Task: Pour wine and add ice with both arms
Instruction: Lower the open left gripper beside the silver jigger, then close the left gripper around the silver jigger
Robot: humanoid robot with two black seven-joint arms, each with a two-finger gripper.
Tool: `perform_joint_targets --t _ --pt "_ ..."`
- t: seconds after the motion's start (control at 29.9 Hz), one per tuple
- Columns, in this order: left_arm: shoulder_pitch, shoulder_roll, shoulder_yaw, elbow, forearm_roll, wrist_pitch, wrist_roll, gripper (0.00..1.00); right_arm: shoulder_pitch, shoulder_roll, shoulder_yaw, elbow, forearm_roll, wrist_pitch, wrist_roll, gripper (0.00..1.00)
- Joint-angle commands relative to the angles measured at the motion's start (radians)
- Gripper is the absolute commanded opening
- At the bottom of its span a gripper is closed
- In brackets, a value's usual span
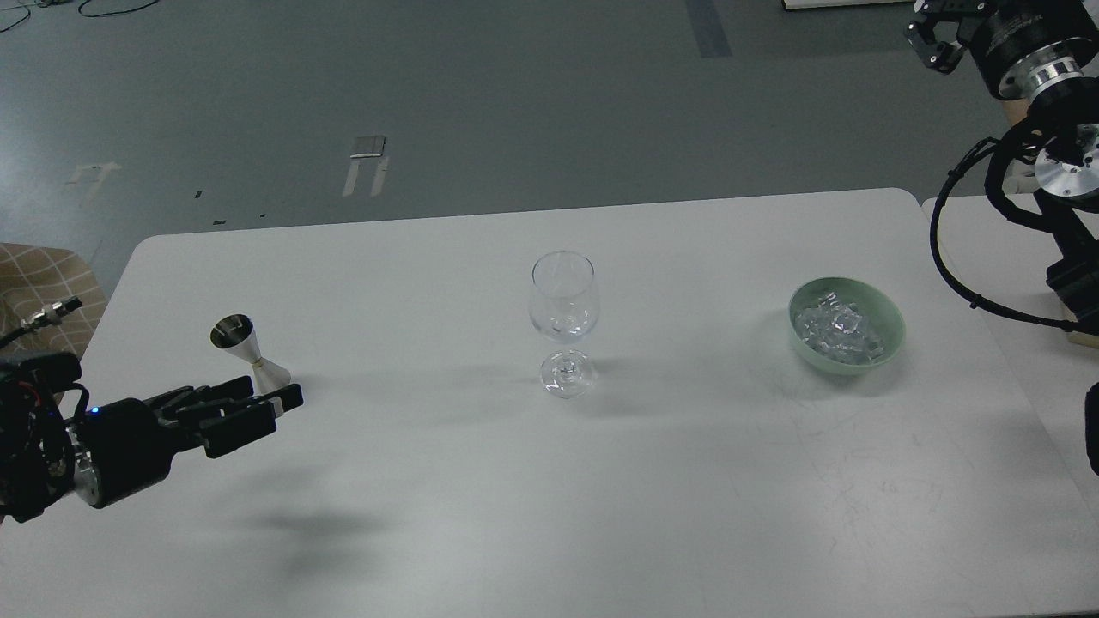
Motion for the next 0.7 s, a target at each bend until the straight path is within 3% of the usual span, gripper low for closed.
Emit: perform_joint_targets --t 0.0,0.23,0.37,0.67 --pt "-0.008 -0.054 0.041 0.073 0.025 0.059 0.045 0.88 0.0 0.002 0.0 0.002 0.0 -0.001 0.0 1.0" --pt "-0.042 -0.159 0.049 0.236 0.028 0.102 0.051 0.87 0.005 0.002 0.0 0.004 0.0 -0.001 0.0 1.0" --pt "-0.065 -0.208 0.052 0.279 0.03 0.168 0.048 0.71 0.008 0.002 0.0 0.004 0.0 -0.001 0.0 1.0" --pt "-0.099 -0.266 0.052 0.322 0.03 0.194 0.044 0.71 0.009 0.002 0.0 0.004 0.0 -0.001 0.0 1.0"
